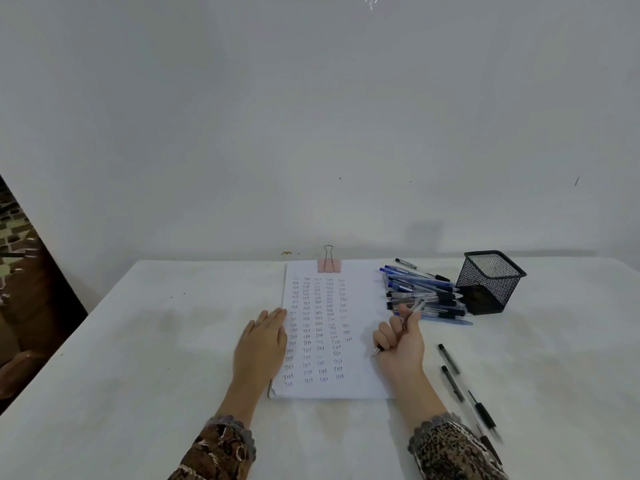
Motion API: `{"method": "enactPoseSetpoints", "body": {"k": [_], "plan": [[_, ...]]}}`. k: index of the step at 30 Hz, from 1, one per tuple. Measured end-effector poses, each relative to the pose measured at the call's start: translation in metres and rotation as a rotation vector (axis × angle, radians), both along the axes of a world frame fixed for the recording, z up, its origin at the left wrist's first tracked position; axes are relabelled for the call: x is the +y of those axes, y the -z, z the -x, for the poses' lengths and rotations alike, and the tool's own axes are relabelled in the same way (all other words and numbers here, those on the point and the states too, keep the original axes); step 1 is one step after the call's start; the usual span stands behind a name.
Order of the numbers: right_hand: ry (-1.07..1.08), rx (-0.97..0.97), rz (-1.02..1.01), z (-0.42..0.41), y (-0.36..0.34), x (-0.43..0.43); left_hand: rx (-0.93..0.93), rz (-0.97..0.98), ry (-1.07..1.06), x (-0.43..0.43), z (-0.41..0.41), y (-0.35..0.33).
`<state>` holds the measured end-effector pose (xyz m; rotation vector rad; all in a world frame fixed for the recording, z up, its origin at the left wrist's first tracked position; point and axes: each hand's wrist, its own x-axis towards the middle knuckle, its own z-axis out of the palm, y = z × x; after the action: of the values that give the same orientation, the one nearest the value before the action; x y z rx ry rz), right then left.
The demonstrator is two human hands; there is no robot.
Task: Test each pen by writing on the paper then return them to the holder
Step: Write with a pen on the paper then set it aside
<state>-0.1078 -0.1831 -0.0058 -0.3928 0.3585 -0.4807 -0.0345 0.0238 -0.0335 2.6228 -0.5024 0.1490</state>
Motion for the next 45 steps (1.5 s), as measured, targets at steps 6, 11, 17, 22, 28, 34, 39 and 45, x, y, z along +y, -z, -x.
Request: {"method": "enactPoseSetpoints", "body": {"k": [6,11,17,22,28,34,39,45], "plan": [[0.089,0.236,0.237,0.013,-0.015,-0.004,0.003,-0.007,-0.005,0.000,-0.001,0.000],[0.089,0.827,1.307,0.059,-0.036,-0.056,-0.012,0.005,0.000,0.000,-0.001,-0.001],[-0.443,1.349,1.671,0.100,-0.023,-0.097,0.000,0.011,0.004,-0.001,0.000,-0.001],[-0.497,1.330,1.814,0.112,-0.011,-0.073,0.000,-0.003,0.006,0.000,-0.001,-0.001],[-0.327,1.340,1.940,0.108,-0.008,-0.063,0.006,0.014,0.007,-0.001,0.000,-0.001],[-0.447,1.448,2.016,0.090,-0.022,-0.073,0.014,0.018,-0.010,-0.001,0.002,-0.003],[-0.260,1.175,2.124,0.052,-0.040,-0.097,0.012,0.034,-0.014,-0.001,0.002,-0.003],[-0.396,0.863,2.437,0.004,-0.030,-0.108,0.020,0.036,-0.008,-0.001,0.002,-0.004]]}}
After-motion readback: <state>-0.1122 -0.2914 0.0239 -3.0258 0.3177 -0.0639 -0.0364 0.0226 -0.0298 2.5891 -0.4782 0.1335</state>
